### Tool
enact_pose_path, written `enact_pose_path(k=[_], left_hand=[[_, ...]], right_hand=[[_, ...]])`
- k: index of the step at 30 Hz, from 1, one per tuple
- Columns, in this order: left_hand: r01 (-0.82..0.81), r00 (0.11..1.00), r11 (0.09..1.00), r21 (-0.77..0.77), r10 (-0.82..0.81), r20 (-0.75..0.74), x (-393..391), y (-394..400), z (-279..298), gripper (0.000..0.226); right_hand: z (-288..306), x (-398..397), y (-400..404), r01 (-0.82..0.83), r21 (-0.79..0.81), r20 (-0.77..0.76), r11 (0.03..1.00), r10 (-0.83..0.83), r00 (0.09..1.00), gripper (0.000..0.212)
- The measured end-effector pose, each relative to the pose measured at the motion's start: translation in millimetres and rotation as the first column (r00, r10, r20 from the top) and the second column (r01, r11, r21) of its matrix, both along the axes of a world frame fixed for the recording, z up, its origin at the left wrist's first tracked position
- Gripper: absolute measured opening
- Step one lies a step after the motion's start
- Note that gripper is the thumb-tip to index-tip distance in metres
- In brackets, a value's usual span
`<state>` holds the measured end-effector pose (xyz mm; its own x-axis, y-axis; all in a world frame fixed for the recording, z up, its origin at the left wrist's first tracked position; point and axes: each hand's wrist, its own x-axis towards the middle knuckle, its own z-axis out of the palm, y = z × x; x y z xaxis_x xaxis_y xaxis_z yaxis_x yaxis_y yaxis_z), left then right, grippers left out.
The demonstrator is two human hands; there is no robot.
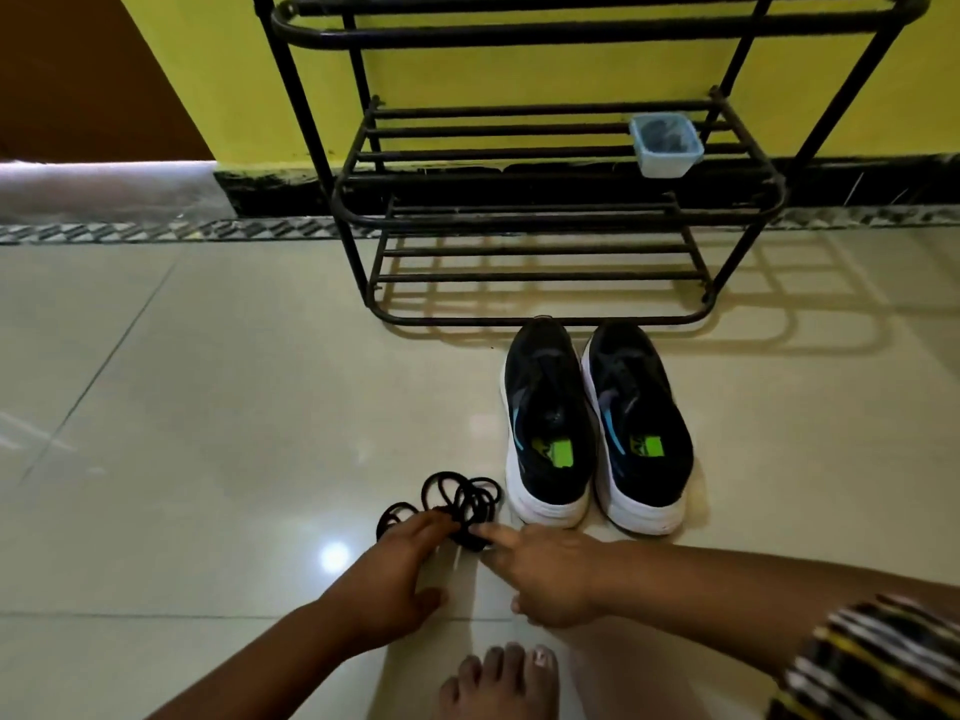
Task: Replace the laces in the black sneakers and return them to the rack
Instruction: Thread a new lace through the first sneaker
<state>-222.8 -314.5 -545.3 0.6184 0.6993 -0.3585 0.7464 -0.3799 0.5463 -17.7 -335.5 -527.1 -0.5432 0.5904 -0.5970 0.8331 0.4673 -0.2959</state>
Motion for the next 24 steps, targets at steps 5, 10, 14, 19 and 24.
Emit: enact_pose_path(k=[5, 10, 14, 19, 24], left_hand=[[0.020, 0.998, 1.000, 0.020, -0.019, -0.068, -1.3, -0.2, -8.2, 0.068], [0.060, 0.988, 0.965, 0.254, -0.021, -0.154, -3.4, 4.2, -17.7, 0.055], [0.044, 0.955, 0.944, 0.327, 0.056, -0.291, -2.1, 6.8, -15.0, 0.040], [-0.086, 0.901, 0.903, 0.420, 0.250, -0.354, -6.6, 14.7, -6.9, 0.035], [-0.314, 0.939, 0.866, 0.389, 0.224, 0.259, 33.6, 11.8, 22.5, 0.053]], right_hand=[[-4.4, -2.3, 1.4, 0.143, 0.009, -0.104, 0.990, -0.141, 0.985, 0.046], [23.7, 7.8, 13.7, 0.556, -0.015, -0.487, 0.831, -0.492, 0.722, 0.020], [46.9, 20.5, 22.1, 0.711, -0.175, -0.622, 0.681, -0.637, 0.456, 0.022], [66.8, 33.4, 23.4, 0.760, -0.273, -0.709, 0.590, -0.657, 0.256, 0.020], [88.3, 36.5, 18.9, 0.683, -0.412, -0.726, 0.603, -0.670, 0.154, 0.010]])
